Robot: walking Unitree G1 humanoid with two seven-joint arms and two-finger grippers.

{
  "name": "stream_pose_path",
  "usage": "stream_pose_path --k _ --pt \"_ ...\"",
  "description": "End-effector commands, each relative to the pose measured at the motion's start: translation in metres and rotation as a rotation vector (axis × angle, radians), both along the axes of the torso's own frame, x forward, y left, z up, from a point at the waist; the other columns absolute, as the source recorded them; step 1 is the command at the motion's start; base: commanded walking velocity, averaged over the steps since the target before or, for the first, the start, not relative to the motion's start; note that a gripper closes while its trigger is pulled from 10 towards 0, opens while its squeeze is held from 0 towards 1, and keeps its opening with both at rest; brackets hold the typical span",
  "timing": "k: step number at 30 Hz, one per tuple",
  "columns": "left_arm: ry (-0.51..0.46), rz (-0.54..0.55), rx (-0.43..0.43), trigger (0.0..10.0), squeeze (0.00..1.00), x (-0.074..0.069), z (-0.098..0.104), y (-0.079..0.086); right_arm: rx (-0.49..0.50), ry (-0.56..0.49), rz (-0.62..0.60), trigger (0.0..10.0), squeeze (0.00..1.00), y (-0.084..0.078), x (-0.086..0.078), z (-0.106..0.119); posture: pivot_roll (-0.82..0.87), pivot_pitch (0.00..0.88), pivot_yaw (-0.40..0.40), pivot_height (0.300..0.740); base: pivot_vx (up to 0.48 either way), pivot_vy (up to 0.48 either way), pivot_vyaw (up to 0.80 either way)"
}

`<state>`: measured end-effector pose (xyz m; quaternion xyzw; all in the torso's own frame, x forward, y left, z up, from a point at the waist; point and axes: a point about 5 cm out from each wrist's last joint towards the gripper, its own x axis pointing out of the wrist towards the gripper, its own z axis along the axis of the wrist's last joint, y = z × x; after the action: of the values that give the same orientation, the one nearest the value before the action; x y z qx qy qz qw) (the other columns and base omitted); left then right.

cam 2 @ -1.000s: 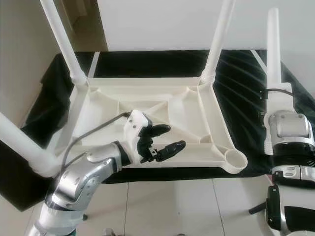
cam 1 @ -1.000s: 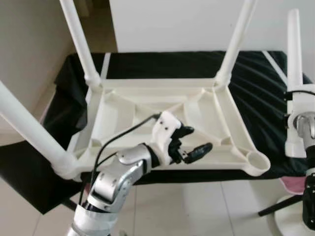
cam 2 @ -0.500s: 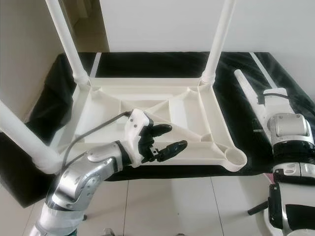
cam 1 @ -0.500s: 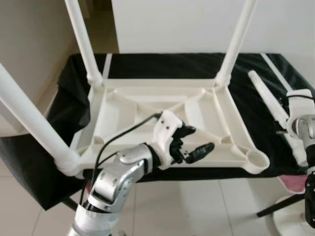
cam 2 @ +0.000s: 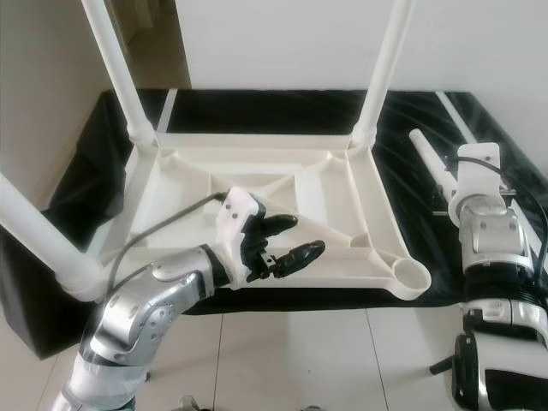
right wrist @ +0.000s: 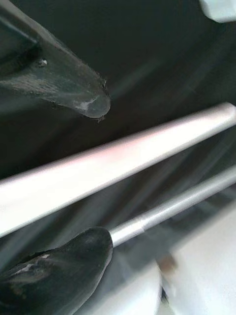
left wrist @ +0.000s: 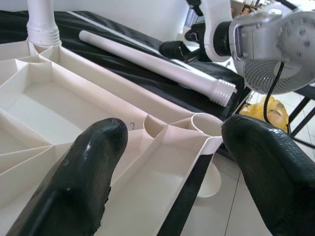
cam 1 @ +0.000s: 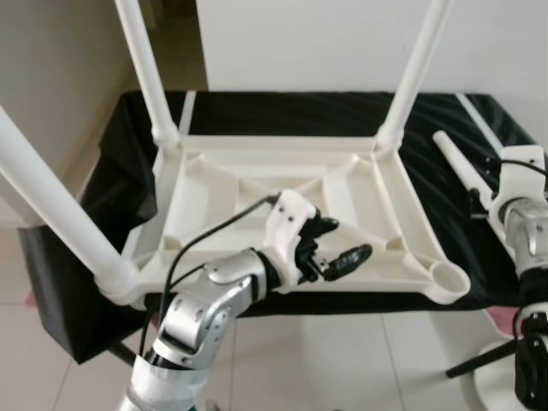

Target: Building children table

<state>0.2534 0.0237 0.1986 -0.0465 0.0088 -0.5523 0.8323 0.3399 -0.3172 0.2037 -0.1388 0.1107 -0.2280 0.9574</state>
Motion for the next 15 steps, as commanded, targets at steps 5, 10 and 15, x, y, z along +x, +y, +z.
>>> stream_pose_path --k 5,10,15 --pt "-0.009 0.004 -0.006 10.0 0.00 0.000 0.005 -0.001 -0.029 -0.172 -0.100 10.0 0.00 -0.009 -0.022 -0.005 -0.04 0.080 -0.024 0.740 0.000 0.000 0.00" --pt "-0.008 0.008 -0.009 10.0 0.00 0.000 0.006 -0.002 0.066 -0.353 -0.053 10.0 0.00 0.001 -0.049 -0.012 -0.04 0.087 -0.016 0.740 0.000 0.000 0.00" --pt "-0.006 0.009 -0.019 10.0 0.00 0.001 0.009 -0.002 0.081 -0.406 -0.041 10.0 0.00 0.011 -0.062 -0.020 -0.05 0.093 -0.009 0.740 0.000 0.000 0.00"
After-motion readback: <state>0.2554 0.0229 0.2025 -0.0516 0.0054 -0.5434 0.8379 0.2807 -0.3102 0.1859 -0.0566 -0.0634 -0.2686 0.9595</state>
